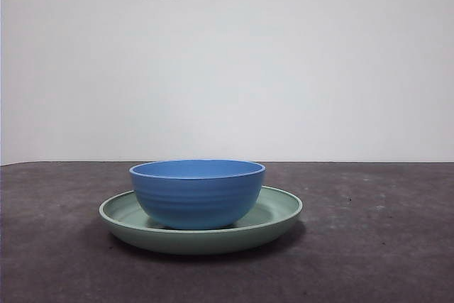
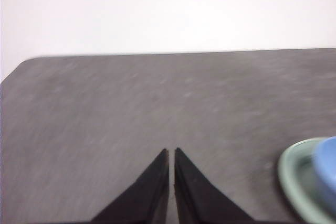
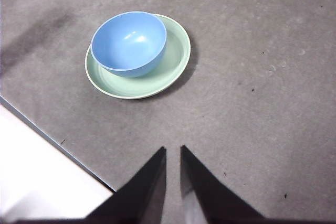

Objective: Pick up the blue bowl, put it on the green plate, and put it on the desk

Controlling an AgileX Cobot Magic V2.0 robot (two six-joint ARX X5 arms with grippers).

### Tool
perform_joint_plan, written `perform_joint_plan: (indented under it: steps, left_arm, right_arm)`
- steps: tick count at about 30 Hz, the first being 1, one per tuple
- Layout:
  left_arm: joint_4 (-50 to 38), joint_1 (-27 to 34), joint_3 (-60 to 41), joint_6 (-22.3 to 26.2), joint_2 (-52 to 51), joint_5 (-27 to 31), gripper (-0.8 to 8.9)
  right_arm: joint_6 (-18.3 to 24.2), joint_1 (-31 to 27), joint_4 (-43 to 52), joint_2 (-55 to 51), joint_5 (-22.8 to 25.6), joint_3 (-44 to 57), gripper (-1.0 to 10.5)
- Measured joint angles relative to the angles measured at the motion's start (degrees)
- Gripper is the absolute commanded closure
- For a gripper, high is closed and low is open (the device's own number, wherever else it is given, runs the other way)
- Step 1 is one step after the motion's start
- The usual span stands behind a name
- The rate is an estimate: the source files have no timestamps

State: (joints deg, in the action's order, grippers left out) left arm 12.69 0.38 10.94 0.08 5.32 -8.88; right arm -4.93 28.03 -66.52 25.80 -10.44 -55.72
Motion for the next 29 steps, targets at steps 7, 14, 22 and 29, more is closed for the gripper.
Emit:
perform_joint_plan:
  steps: [7, 14, 22, 29]
  left_arm:
    - [0.04, 0.11, -7.45, -2.01, -5.11, 3.43, 7.94]
    - [-1.75, 0.26, -8.76, -2.36, -5.05, 6.29, 7.94]
    - [-2.36, 0.37, -9.09, -2.34, -5.05, 7.37, 7.94]
    - [-2.36, 0.37, -9.09, -2.34, -5.05, 7.37, 7.94]
  right_arm:
    - [0.0, 0.0, 0.0, 0.0, -0.02, 0.0, 9.1]
    - [0.0, 0.0, 0.0, 0.0, -0.02, 0.0, 9.1]
    - [0.0, 0.0, 0.0, 0.0, 0.0, 0.0, 9.1]
    - [0.0, 0.0, 0.0, 0.0, 0.0, 0.0, 9.1]
